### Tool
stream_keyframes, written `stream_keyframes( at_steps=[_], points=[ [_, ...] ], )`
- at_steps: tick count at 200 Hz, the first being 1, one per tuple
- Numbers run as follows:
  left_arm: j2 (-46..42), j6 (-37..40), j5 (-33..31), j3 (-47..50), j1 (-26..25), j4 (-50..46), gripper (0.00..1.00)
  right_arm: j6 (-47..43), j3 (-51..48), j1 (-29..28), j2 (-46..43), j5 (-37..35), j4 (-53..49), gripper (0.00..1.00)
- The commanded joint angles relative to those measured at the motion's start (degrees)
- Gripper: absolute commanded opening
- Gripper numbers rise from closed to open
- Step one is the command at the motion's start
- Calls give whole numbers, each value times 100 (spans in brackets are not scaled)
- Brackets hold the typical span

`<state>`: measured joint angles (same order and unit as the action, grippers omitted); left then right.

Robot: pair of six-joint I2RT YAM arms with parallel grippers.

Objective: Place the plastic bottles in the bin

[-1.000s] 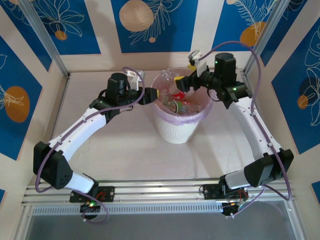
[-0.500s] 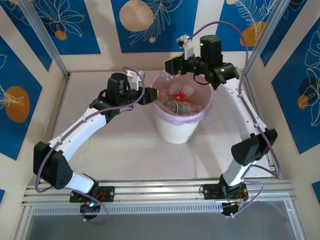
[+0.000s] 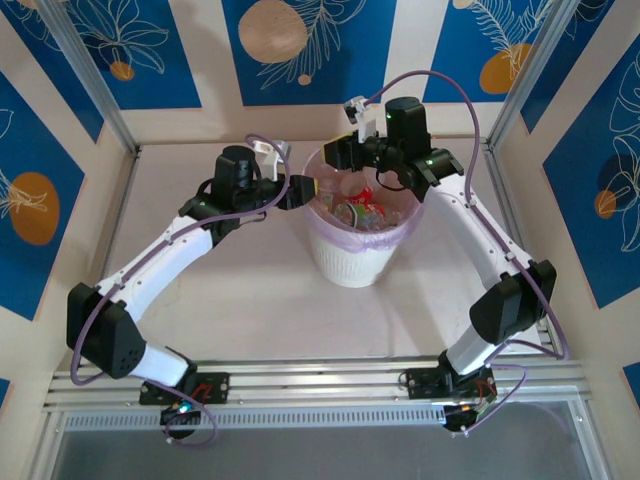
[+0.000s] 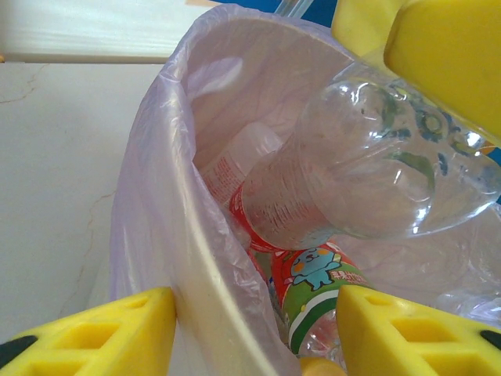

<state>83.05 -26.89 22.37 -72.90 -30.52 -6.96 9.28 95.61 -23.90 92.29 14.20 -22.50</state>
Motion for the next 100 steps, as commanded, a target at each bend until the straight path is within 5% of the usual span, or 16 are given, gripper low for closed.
stream_keyframes(
  at_steps=[1, 58, 100],
  points=[
    [-59, 84, 13, -37, -70, -240, 56, 370, -293, 194, 131, -173, -1024, 39],
    [-225, 96, -79, -40, -67, -280, 57, 385, 622, 344, -358, -426, -1783, 42],
    [-353, -27, 71, -148, -63, -103, 79, 339, 1048, 433, -455, -436, -2012, 52]
  ],
)
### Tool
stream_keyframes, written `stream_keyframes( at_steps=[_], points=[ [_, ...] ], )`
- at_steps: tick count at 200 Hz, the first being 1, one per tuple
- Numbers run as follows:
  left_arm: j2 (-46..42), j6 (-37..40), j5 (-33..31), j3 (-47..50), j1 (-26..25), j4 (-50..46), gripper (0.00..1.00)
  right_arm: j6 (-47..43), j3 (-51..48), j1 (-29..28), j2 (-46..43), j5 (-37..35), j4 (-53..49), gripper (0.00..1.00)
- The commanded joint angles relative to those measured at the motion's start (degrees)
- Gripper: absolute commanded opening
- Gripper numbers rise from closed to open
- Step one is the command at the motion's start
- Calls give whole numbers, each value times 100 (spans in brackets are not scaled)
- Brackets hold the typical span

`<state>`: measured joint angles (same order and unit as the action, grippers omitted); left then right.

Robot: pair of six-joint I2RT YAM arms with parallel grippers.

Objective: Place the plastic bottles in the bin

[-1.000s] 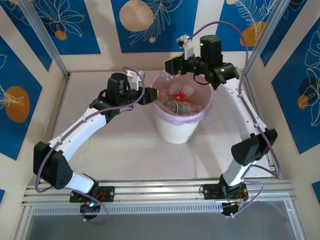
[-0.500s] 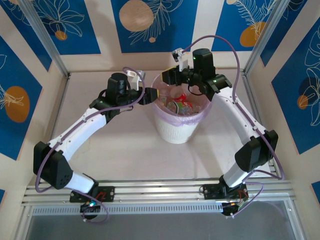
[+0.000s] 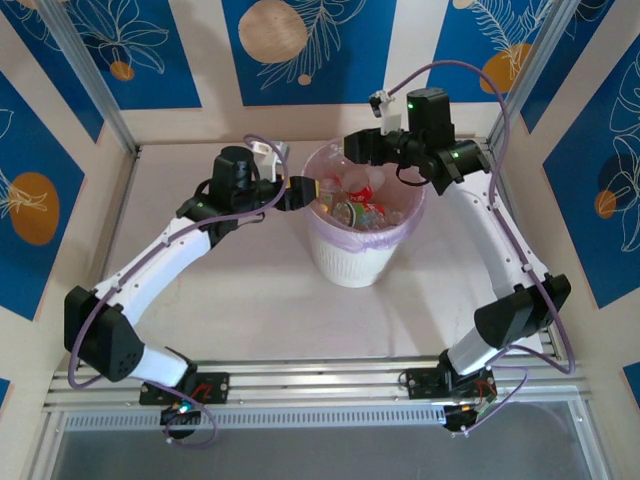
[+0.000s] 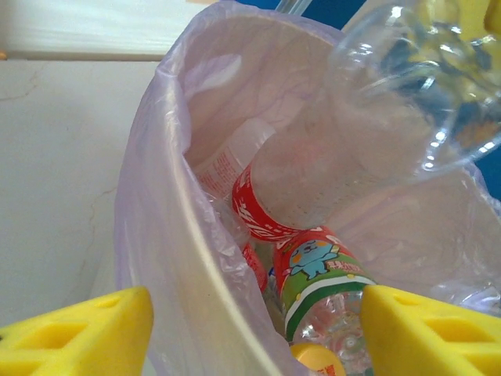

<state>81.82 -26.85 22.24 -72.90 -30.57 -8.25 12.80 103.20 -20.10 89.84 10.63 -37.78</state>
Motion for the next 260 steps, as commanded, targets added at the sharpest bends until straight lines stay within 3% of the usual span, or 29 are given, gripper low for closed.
stream_keyframes(
  at_steps=[1, 47, 72, 97, 149, 174, 222, 260],
  points=[
    [-238, -31, 86, -151, -52, 30, 80, -18, 294, 56, -212, -80, -485, 52],
    [-710, 93, -113, -394, 185, -175, 90, 150, 208, 244, -474, 70, -275, 53],
    [-1148, 291, -436, -509, 718, -646, 90, 188, -43, 440, -727, 99, -265, 53],
    [-963, 539, -809, -567, 1257, -1258, 89, 298, -414, 587, -1051, 112, -209, 54],
    [947, 768, -1468, -800, 1787, -973, 89, 561, -859, 746, -1565, 167, -197, 54],
    [2233, 1003, -1494, -1591, 1826, -883, 100, 567, -964, 840, -1756, 210, -310, 55],
    [4180, 1234, -2053, -3322, 1835, -1403, 100, 377, -1023, 989, -1985, 205, -752, 74],
    [5029, 1170, -1899, -4034, 1848, -1831, 100, 416, -1204, 1117, -2128, 180, -755, 76]
  ],
)
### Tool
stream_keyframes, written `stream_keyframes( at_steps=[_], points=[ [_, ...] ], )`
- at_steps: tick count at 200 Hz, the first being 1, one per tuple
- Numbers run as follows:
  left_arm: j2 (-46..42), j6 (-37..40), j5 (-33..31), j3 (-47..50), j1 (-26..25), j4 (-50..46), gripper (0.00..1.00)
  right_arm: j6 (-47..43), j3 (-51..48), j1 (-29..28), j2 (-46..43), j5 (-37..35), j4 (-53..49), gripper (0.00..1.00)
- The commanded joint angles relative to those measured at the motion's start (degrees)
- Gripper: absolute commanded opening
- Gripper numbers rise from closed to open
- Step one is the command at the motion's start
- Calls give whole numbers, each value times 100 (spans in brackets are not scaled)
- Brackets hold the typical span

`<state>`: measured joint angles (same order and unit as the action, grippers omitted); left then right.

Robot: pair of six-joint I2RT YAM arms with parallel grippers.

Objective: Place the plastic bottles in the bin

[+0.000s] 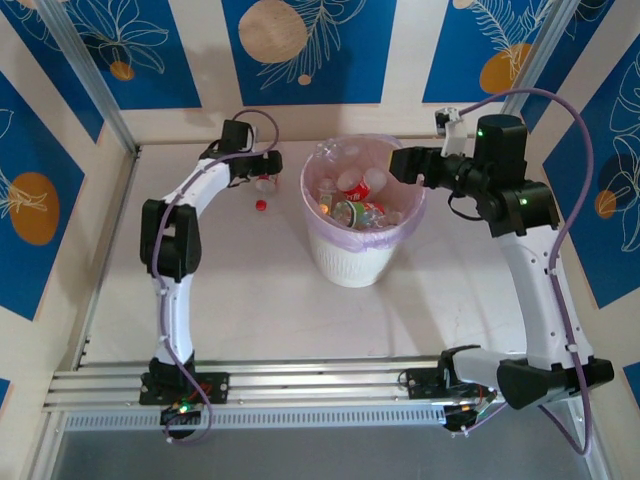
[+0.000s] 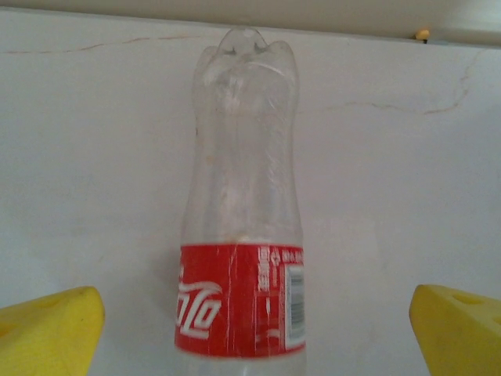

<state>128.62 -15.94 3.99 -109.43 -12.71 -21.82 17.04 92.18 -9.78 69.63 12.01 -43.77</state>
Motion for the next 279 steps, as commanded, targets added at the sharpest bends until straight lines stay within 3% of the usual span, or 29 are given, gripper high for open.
stream_keyframes(
  at_steps=[1, 40, 75, 105, 137, 166, 196, 261, 279],
  points=[
    [358, 72, -74, -379, 60, -473, 100, -3, -103, 88, -107, 40, -157, 76],
    [630, -24, -77, -362, 60, -567, 98, 28, -135, 135, -82, 104, -31, 76],
    [802, -108, -25, -363, 55, -604, 87, 45, -156, 156, -81, 113, 52, 76],
    [684, -103, -21, -241, 60, -556, 72, 44, -165, 172, -102, 118, 40, 75],
    [140, -104, -21, 176, 69, -313, 69, 24, -62, 178, -81, 144, -62, 75],
    [-741, -93, 8, 855, 131, 14, 67, 65, -16, 170, -69, 237, -31, 75],
    [-2138, -206, 295, 2323, 198, 982, 67, 235, -99, 122, -55, 330, 194, 75],
    [-5319, -1101, 1535, 5122, 155, 2941, 62, 535, 289, -358, 414, 774, 944, 75],
    [-6103, -1267, 1540, 5581, 106, 3137, 59, 570, 633, -639, 687, 825, 1074, 82]
  ],
)
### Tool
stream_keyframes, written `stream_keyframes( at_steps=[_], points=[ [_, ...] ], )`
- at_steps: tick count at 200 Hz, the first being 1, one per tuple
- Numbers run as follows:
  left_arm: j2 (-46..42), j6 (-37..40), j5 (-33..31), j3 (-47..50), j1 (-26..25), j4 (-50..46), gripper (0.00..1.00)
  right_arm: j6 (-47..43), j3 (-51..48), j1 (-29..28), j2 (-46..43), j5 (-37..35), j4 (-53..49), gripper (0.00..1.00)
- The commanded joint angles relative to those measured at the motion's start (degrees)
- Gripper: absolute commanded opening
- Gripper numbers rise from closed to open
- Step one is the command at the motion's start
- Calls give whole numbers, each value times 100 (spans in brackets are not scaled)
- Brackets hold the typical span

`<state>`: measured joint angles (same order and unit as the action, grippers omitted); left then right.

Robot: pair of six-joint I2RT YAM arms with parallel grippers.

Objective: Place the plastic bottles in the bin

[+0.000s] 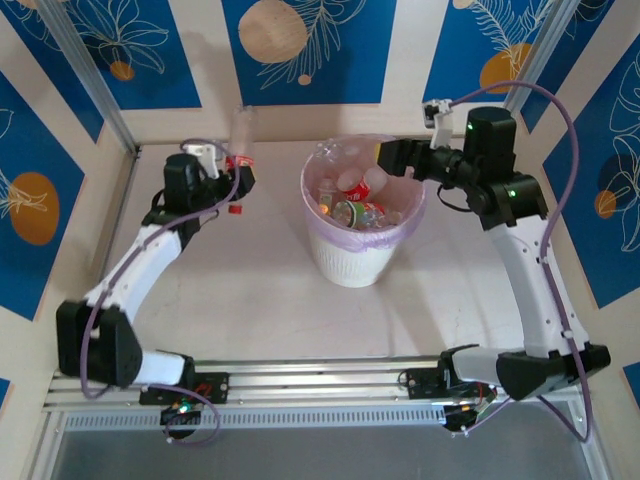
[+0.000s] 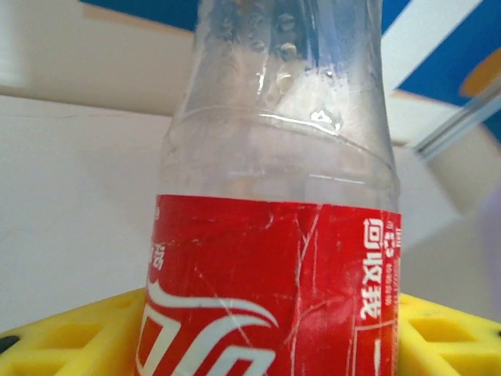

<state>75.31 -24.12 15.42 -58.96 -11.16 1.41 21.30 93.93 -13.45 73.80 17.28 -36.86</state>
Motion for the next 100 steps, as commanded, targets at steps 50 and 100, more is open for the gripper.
stream_keyframes(
  at_steps=[50, 100],
  points=[
    [-1797, -728, 972, 856, -545, 710, 49, -189, 1764, -1412, 1300, 83, 138, 94],
    [-1775, -636, 1272, 608, -1314, 658, 46, -372, 2898, -1954, 2291, 213, -364, 100]
  ],
)
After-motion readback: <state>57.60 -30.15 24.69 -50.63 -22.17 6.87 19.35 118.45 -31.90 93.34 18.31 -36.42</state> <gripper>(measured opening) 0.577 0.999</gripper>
